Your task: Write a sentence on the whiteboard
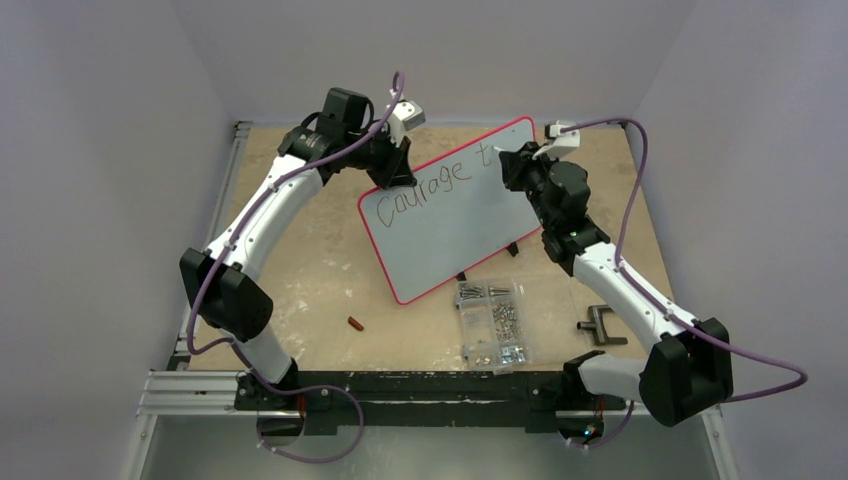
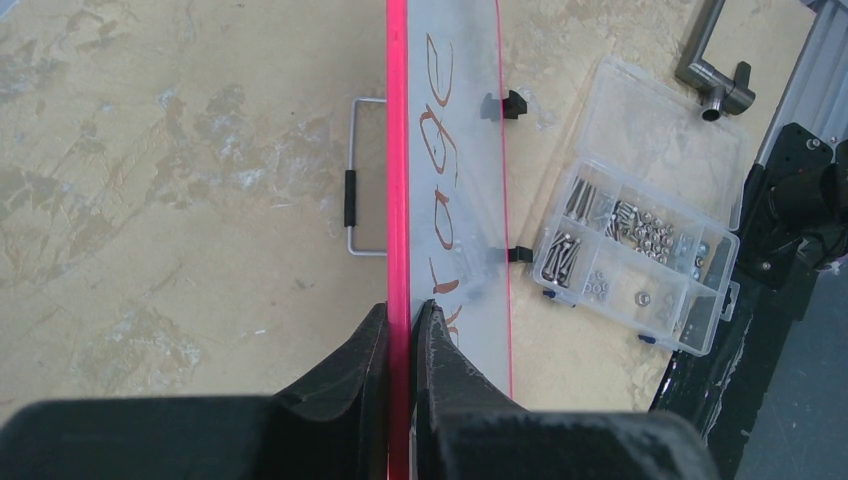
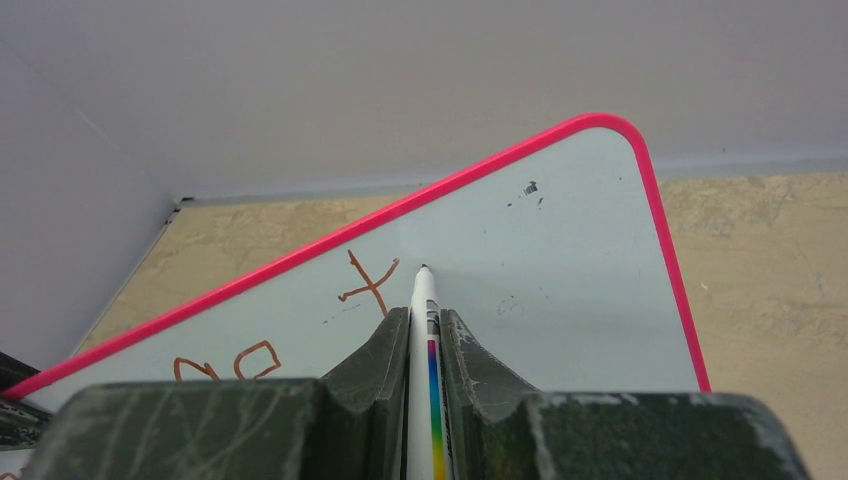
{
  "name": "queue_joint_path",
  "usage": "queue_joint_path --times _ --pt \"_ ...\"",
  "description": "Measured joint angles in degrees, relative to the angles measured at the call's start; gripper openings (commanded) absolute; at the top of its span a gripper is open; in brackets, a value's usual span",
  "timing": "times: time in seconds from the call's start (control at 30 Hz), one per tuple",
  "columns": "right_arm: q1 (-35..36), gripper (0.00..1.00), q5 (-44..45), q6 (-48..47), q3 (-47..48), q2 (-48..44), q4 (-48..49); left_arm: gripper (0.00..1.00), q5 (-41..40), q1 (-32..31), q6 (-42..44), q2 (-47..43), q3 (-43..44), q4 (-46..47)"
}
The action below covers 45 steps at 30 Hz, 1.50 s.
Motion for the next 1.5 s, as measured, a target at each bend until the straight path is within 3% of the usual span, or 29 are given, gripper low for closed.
queue_joint_path --times 0.77,1.5 --pt "-0.2 0.0 -0.9 0.8 -4.2 -1.3 1.2 0.0 -0.3 0.0 0.0 0.0 0.0 -0.1" --pt "-0.2 0.0 1.4 0.9 -1.4 -0.6 -0.5 0.0 -0.3 -0.1 0.0 -0.1 0.0 -0.1"
